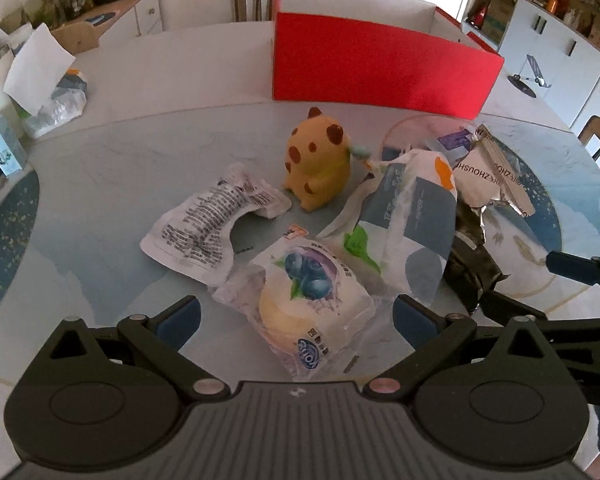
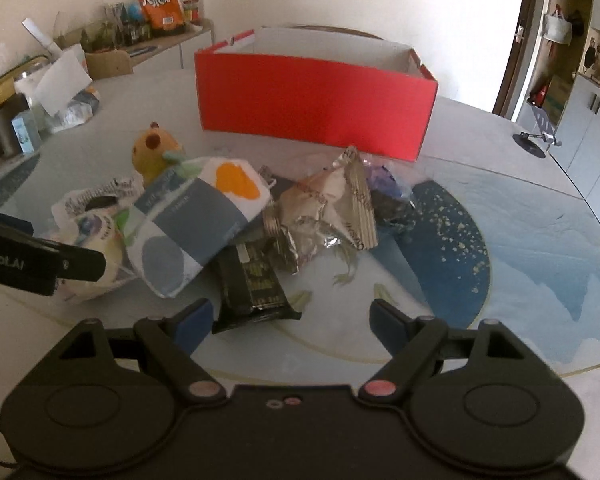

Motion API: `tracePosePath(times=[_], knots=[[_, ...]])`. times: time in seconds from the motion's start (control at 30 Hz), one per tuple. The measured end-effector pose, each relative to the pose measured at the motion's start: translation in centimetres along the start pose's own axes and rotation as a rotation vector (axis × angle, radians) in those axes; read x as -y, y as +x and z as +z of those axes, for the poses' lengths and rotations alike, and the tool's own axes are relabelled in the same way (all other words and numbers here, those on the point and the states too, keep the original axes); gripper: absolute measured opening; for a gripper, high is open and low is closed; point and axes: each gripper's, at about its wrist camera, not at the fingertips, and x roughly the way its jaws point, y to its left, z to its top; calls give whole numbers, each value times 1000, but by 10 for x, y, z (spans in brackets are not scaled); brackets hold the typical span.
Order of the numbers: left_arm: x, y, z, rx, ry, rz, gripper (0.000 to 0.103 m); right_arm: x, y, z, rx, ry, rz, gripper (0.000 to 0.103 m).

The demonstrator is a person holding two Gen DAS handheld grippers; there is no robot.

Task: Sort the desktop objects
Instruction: 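Move both grippers toward the snack pile on the table, then grasp the clear-wrapped bun with the left gripper while the right gripper grasps the black packet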

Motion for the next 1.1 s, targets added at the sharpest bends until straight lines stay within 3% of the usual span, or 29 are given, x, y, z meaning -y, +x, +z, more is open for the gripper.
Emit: tracePosePath(times=[0.33, 0.6, 1.1], knots=[[-5, 17, 4, -33, -53, 17, 103, -3, 24, 4, -12, -27, 15, 84], [-13, 22, 6, -38, -89, -19, 102, -5, 38, 6, -45, -35, 37, 83], [-18, 17, 4, -34, -123, -76, 83, -10, 44, 13, -34, -54, 73, 80]])
